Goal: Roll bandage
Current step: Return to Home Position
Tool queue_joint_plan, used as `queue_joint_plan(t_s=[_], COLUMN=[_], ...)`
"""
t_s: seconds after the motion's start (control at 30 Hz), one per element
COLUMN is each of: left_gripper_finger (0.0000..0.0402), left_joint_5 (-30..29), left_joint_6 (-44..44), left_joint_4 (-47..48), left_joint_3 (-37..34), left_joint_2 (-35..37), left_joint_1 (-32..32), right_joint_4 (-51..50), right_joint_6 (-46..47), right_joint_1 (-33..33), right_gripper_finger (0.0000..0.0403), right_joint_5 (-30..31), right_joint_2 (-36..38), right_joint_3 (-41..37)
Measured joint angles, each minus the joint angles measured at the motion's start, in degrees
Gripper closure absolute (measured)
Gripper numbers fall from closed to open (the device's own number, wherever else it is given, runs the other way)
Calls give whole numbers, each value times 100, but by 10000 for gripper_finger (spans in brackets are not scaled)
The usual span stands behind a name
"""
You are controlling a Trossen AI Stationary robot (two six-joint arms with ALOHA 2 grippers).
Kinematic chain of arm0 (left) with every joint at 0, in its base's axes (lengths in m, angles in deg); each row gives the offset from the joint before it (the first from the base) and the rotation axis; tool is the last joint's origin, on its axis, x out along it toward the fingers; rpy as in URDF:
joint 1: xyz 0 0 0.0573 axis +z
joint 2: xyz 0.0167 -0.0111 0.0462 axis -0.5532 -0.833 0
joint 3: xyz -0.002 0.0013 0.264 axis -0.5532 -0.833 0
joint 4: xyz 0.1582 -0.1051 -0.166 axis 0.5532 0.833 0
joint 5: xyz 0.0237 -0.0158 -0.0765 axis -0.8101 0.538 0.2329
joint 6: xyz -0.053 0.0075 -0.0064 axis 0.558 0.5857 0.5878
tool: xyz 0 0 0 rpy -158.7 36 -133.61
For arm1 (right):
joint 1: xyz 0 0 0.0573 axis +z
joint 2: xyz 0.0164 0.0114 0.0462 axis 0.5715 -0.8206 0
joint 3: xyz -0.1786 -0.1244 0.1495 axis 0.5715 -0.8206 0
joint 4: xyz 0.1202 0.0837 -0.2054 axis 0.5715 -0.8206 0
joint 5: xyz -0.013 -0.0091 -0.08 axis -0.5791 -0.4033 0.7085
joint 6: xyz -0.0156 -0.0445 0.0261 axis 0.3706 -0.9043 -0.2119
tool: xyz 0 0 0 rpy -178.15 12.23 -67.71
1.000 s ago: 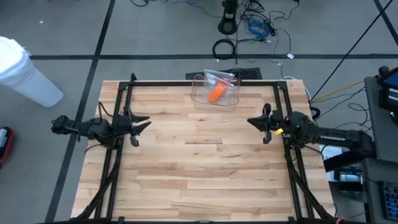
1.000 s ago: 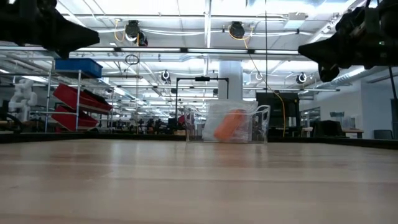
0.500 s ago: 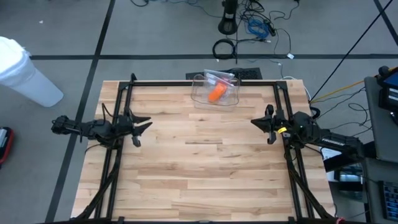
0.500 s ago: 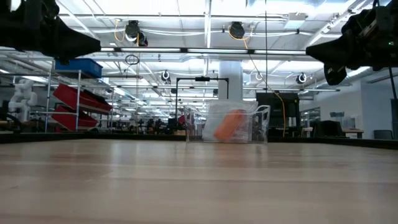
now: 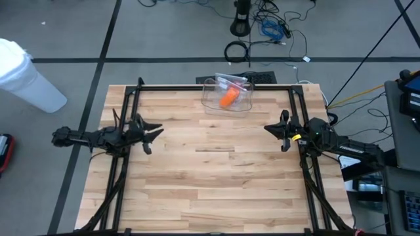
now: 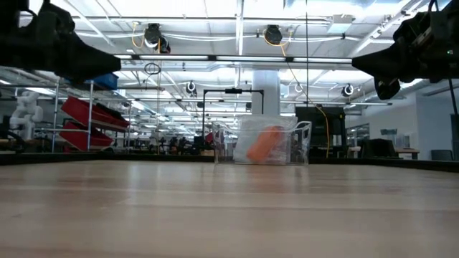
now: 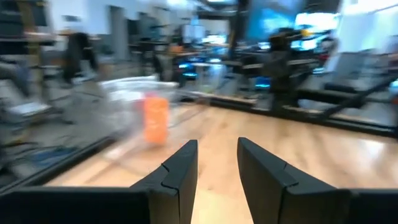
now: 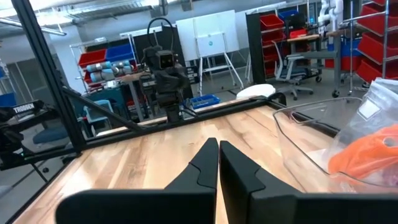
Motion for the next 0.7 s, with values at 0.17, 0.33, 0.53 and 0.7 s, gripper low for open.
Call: queue_joint_plan(t_s=[0.17, 0.33, 0.53, 0.7], left_gripper_finger=[283, 283, 283, 291], left_joint_5=[980, 2501, 2363, 2820], left_joint_6=[-196, -1035, -956, -849], left_joint_4=[-241, -275, -141, -85], left_joint_3=[-7, -40, -144, -144], left_joint_2=[0, 0, 0, -13], left_joint_1=[71, 56, 252, 392], right_joint_4=[-6, -123, -332, -428], right_joint_6=[-53, 4, 35, -132], right_joint_1=[2, 0, 1, 2], right_gripper_finger=[403, 403, 403, 403], right_joint_5=[2, 1, -3, -14], right_joint_2=[1, 1, 1, -59], right_joint_3=[0, 0, 0, 0])
